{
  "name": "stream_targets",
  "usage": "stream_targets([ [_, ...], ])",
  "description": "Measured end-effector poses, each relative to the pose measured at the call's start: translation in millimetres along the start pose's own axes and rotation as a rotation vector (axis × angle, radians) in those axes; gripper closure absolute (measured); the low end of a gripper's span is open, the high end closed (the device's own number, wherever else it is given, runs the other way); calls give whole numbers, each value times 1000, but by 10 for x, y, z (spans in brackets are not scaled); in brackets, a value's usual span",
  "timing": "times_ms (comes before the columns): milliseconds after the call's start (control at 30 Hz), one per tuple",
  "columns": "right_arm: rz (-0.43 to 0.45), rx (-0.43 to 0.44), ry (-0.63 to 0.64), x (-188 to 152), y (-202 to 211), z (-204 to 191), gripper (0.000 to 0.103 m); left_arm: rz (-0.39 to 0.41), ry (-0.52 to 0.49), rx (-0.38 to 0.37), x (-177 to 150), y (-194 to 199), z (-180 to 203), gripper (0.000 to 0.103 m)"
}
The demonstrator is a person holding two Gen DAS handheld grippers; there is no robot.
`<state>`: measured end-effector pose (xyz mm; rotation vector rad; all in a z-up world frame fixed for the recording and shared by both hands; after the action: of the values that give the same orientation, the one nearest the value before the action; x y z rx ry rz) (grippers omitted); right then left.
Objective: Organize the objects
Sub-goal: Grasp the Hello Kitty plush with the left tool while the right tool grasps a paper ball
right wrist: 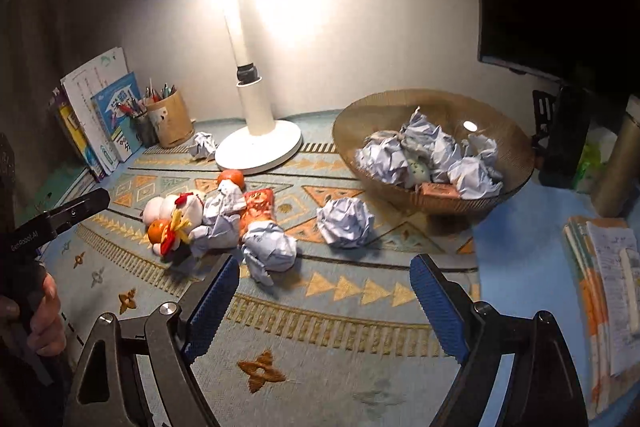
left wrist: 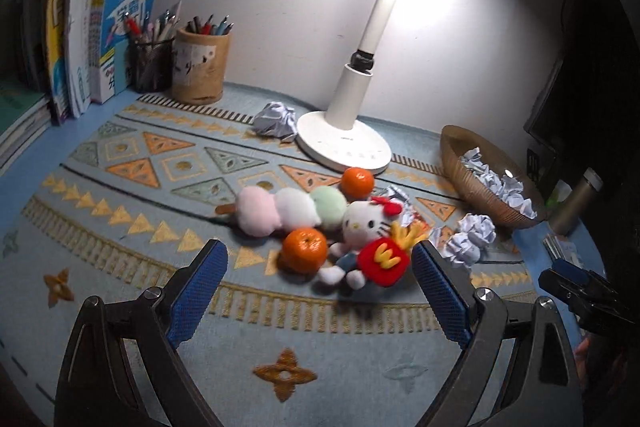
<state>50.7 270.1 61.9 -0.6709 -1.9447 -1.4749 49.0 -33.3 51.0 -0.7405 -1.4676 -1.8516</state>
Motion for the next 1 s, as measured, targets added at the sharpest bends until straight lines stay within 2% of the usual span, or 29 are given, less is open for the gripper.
stream_targets([
  [133,0,2,14,-198,-245,-84,17,-27,58,31,-246,-158,-239,10],
  [200,4,-19,27,-245,-332,-95,17,-22,74,3,-256,-139,-262,10],
  [367,-18,-57,-10,-276,-477,-15,17,-33,8,-12,-253,-187,-149,10],
  [500,-28,-31,-29,-264,-477,28,17,-44,-49,-19,-239,-195,-40,10],
  [567,-49,-13,-39,-245,-500,34,17,-66,-63,-69,-163,-241,19,11],
  [667,-95,68,-54,-170,-555,-12,17,-115,-72,-222,86,-354,134,10],
  [767,-107,133,-54,-25,-599,-93,17,-159,-72,-333,312,-576,196,12],
  [833,-124,152,-39,49,-678,-138,17,-210,-81,-353,379,-784,221,14],
  [933,-136,140,0,105,-806,-192,17,-277,-65,-391,375,-1058,227,30],
  [1000,-149,147,6,117,-882,-193,17,-286,-61,-416,389,-1132,253,33],
])
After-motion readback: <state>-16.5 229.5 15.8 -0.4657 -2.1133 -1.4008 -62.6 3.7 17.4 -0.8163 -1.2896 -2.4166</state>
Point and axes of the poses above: each gripper's, at about its wrist camera, not at the fingertips, and y roughly against the way its jaws point, z to its right, x to its top, the point moved 2 cm from there along -y, roughly the way its jaws point, and after that the axes turned 6 degrees about -y, right-handed, at the moved point
